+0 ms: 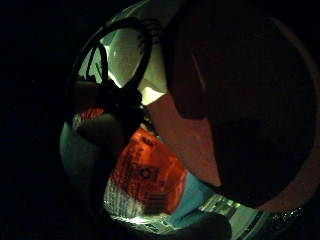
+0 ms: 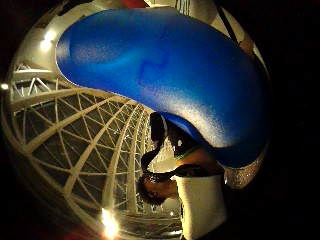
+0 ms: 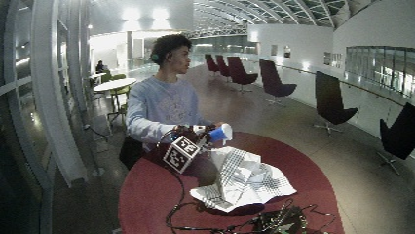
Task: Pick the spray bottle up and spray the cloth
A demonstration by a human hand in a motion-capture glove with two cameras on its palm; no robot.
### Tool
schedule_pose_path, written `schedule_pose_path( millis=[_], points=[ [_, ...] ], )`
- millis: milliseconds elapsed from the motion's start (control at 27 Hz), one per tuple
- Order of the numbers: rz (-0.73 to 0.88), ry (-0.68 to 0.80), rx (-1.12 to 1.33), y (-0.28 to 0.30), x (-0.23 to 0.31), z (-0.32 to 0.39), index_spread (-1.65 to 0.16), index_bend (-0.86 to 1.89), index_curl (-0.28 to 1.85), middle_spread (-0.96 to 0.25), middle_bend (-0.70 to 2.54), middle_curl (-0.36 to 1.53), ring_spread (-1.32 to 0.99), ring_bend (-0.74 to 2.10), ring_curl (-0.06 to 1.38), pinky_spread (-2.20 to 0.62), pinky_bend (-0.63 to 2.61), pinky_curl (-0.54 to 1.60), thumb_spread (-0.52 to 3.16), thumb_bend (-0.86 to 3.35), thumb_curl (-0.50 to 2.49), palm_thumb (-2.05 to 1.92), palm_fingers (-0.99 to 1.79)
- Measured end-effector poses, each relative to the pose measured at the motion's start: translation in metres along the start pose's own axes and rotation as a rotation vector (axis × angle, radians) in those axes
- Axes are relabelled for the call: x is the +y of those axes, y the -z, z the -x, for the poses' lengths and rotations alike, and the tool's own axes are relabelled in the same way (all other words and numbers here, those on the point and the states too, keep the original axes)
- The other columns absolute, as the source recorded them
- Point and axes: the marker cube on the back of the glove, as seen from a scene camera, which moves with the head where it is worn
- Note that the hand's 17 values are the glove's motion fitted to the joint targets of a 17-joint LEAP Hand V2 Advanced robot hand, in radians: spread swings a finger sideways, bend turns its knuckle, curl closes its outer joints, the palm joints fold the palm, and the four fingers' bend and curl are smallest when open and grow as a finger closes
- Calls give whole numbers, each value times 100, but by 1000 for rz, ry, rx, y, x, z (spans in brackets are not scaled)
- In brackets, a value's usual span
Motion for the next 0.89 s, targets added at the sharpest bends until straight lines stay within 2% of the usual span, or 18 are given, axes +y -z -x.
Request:
schedule_pose_path(
  millis=[593,741,889],
  points=[
    [-5,18,-15,-2,3,1,-18,14,39,-4,33,49,-2,49,41,26,19,32,109,-2,35,57,112],
    [-37,125,-41,-12,6,11,-18,14,39,-4,33,49,-2,49,41,26,19,33,110,-2,35,57,112],
    [-52,346,-66,-39,12,33,-18,14,39,-4,33,49,-2,49,41,26,18,32,110,-2,35,58,112]
  ],
)
